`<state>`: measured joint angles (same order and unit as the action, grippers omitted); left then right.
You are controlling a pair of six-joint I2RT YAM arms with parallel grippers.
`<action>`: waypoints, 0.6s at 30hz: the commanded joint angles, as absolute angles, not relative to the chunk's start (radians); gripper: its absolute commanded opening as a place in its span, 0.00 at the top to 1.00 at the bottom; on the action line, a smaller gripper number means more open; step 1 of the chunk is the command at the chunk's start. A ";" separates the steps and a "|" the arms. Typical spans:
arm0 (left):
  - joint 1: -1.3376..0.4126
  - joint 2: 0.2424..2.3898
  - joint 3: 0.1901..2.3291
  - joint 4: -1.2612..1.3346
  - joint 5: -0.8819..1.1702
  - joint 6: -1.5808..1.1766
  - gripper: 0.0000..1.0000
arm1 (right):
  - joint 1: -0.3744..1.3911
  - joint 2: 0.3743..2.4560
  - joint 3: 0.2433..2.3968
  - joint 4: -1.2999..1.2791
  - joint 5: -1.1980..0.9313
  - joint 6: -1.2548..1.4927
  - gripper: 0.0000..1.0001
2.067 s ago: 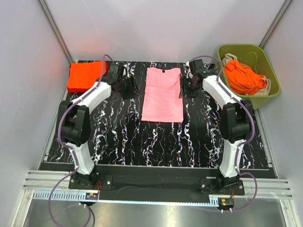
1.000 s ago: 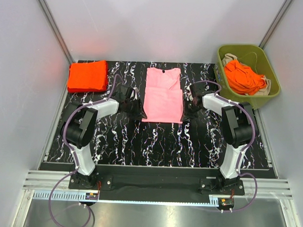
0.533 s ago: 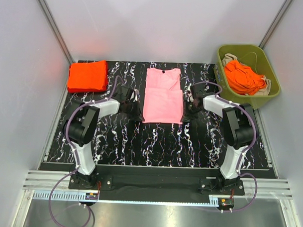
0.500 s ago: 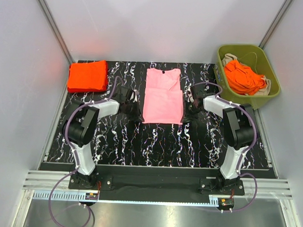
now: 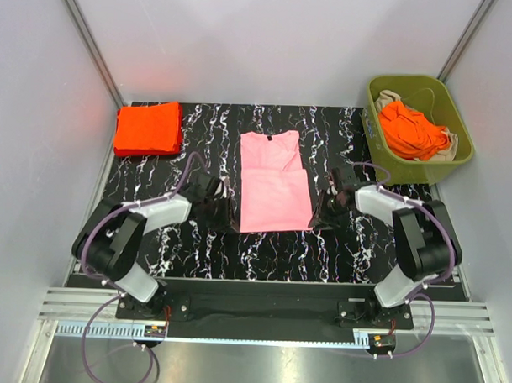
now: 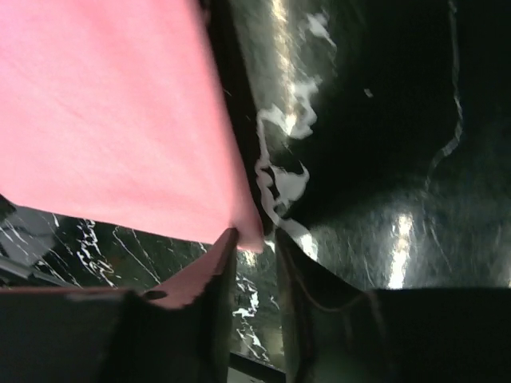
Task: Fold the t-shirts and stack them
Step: Fold the tshirt
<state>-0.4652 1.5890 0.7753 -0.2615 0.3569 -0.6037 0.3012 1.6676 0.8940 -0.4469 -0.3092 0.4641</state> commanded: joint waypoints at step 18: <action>-0.515 1.496 0.523 0.106 0.331 -0.931 0.55 | 0.305 1.459 0.543 -0.049 -0.299 1.009 0.50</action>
<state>-0.5053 1.4620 0.5461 0.0303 0.3561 -0.8932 0.3012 1.4338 0.5655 -0.1318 -0.3344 0.9440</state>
